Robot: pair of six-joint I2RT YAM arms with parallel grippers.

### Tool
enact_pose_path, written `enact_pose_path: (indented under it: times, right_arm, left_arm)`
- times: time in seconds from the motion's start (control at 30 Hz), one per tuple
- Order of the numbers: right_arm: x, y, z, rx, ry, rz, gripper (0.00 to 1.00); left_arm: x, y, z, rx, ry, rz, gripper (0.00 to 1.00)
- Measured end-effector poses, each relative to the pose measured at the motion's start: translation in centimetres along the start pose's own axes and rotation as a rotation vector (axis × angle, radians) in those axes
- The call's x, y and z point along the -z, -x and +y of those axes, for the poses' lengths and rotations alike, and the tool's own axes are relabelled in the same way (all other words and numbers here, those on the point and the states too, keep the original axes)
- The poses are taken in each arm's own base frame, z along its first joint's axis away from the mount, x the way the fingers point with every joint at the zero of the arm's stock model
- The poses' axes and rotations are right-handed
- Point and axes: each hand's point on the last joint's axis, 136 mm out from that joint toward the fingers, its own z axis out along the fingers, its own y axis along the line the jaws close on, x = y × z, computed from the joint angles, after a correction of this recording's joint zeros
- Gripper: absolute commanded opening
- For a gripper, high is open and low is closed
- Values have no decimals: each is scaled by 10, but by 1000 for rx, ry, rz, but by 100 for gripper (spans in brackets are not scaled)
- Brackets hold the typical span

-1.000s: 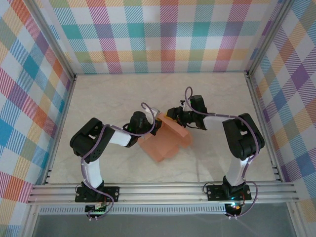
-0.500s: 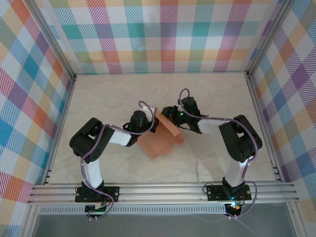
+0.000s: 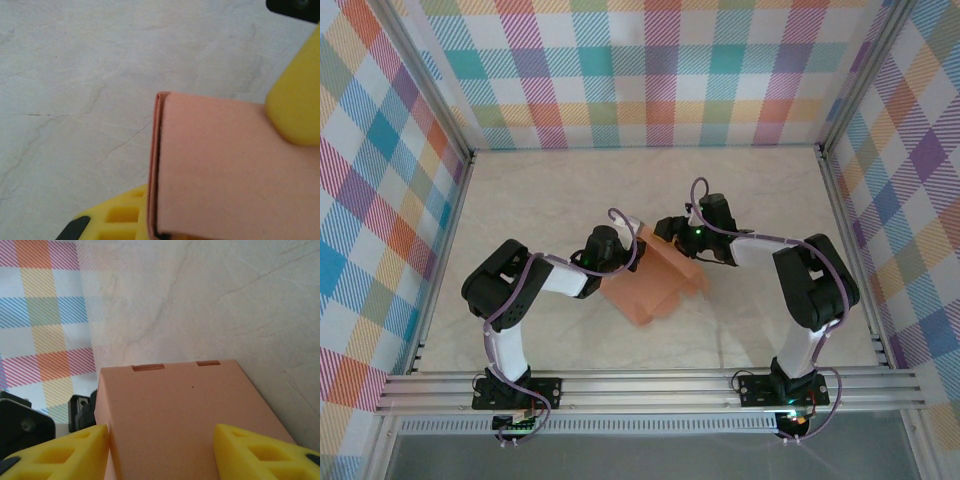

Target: Fold the paper box

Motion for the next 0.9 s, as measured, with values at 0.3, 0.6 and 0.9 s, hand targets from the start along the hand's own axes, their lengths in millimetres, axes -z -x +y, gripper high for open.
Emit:
enact_pose_path:
  times: [0.3,0.6,0.9]
  right_arm:
    - [-4,-11,-1,52,5,89,55]
    - [-2,-10,-2,93,-21,110,56]
    - [-1,-11,-3,98,-30,118,60]
  left_arm:
    - [0,-6,0,-13,-1,25,30]
    - [3,-19,3,-17,10,56,34]
    - [5,-29,5,-1,21,83,19]
